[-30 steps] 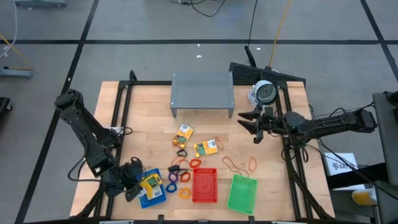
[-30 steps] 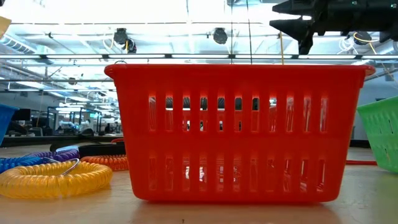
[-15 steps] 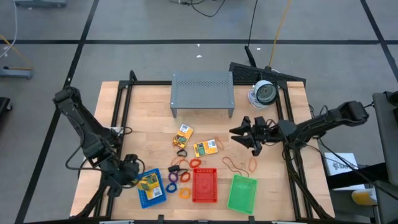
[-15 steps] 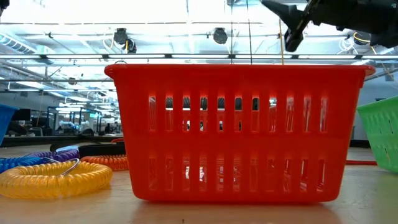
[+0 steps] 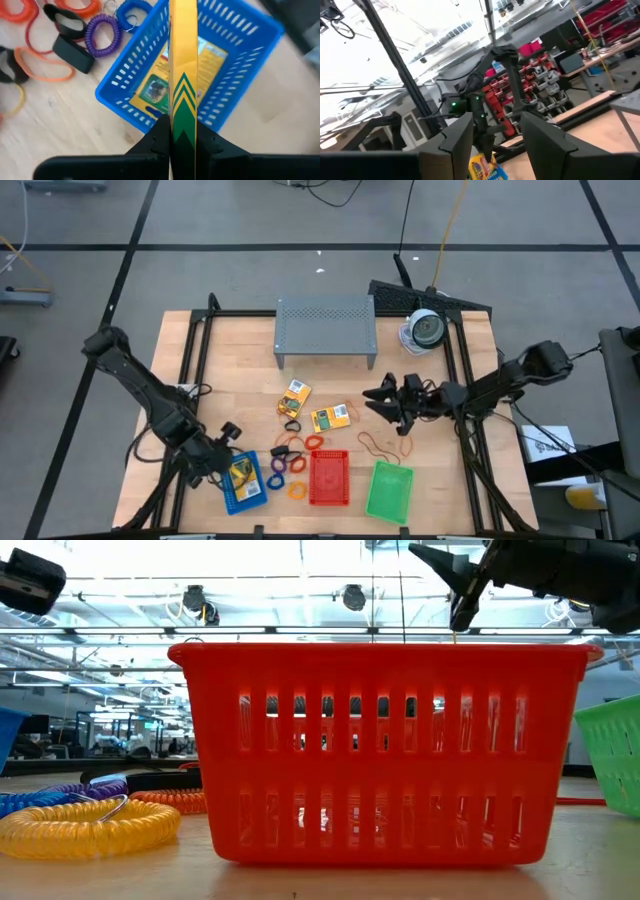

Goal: Pick & Place Office Desk Supplies
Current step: Put the crayon box into the blue bin

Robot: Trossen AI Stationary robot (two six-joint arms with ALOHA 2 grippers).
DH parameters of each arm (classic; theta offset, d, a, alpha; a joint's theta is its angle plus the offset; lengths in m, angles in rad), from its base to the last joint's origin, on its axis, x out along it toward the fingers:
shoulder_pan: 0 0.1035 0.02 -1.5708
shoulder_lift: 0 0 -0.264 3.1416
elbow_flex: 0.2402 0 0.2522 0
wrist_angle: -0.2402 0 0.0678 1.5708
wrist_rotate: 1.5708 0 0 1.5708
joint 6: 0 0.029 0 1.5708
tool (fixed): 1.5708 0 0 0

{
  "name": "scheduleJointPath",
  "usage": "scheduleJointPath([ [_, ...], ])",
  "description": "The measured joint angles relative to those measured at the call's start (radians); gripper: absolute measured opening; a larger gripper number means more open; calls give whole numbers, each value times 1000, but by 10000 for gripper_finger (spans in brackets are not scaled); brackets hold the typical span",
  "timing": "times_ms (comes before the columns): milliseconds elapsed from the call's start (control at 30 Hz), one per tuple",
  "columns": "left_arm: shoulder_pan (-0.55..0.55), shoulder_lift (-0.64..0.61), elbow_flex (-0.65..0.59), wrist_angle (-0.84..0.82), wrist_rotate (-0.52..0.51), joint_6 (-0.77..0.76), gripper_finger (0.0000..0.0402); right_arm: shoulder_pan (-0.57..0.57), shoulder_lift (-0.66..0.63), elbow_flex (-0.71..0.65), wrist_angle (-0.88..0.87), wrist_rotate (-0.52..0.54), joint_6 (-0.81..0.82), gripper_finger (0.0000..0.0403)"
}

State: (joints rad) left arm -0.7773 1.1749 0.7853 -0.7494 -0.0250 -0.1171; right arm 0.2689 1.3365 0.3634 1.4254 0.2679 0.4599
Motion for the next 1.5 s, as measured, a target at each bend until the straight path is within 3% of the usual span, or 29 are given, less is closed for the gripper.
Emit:
scheduleJointPath([
  [233, -3, 110, 0, 1, -49, 139, 33, 44, 58, 6, 59, 99, -1, 155],
  [367, -21, 145, 0, 2, -91, 211, 33, 50, 84, 35, 60, 102, -8, 155],
  [767, -69, 148, 0, 6, -162, 361, 33, 50, 198, 129, 59, 105, -30, 155],
  [1000, -97, 147, 0, 49, -165, 379, 33, 49, 200, 133, 42, 182, -18, 155],
  [1500, -120, 147, 45, 117, -291, 540, 33, 49, 200, 132, 44, 181, 5, 155],
])
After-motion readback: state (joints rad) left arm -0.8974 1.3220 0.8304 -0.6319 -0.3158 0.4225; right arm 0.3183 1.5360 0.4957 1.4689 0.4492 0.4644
